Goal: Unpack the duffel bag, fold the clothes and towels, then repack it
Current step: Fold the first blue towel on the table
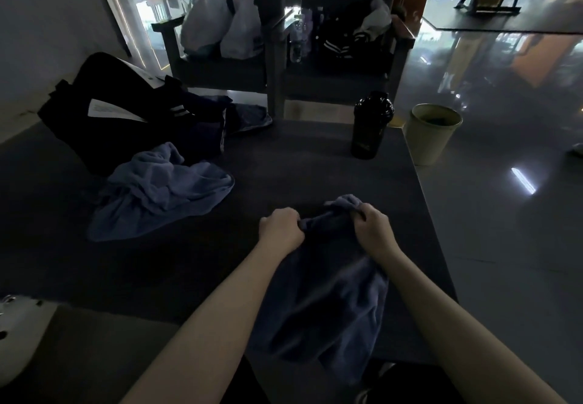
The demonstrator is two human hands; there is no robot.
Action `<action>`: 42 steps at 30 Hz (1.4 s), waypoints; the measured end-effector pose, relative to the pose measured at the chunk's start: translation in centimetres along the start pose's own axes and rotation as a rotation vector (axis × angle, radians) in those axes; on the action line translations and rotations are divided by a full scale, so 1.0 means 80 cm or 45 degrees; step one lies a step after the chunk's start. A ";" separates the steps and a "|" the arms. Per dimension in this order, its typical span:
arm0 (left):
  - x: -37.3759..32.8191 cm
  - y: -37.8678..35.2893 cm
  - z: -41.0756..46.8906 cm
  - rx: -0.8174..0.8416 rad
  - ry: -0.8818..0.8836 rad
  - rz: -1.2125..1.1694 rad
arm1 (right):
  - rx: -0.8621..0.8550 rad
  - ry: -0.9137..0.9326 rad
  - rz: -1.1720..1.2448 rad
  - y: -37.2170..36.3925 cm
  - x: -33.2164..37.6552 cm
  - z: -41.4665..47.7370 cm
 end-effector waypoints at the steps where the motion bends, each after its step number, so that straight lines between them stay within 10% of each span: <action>1: 0.001 0.013 -0.001 -0.129 0.011 -0.013 | -0.039 -0.004 0.117 0.011 0.003 0.000; 5: 0.016 0.059 -0.013 -0.658 0.084 0.015 | -0.182 -0.008 0.441 0.048 0.007 0.003; 11: 0.025 0.023 -0.007 0.031 0.136 0.189 | 0.079 -0.375 0.055 0.024 -0.010 -0.004; 19: -0.006 0.016 -0.002 -0.008 -0.405 0.190 | 0.008 -0.278 -0.326 0.013 -0.009 -0.009; 25: -0.010 0.043 -0.017 -0.620 -0.465 0.213 | -0.199 -0.404 0.098 0.041 -0.022 0.005; 29: -0.005 0.033 0.001 -0.323 -0.244 -0.065 | -0.007 -0.478 -0.117 0.038 -0.029 0.014; 33: 0.013 0.036 0.027 -0.475 -0.137 -0.033 | 0.054 -0.489 -0.421 0.036 -0.035 0.009; 36: 0.018 0.015 0.053 0.079 -0.117 0.119 | 0.049 -0.413 -0.523 0.039 -0.030 0.010; 42: 0.001 0.006 0.046 0.303 -0.184 0.304 | 0.164 -0.422 0.083 0.045 -0.029 0.030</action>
Point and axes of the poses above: each hand's wrist, its own z-axis towards the middle knuckle, its own y-axis out of the back of the hand, x = y × z, the point moved 5 cm from there along z, towards the middle knuckle, and after that the axes turned 2 degrees about z, right-handed, at the moved point
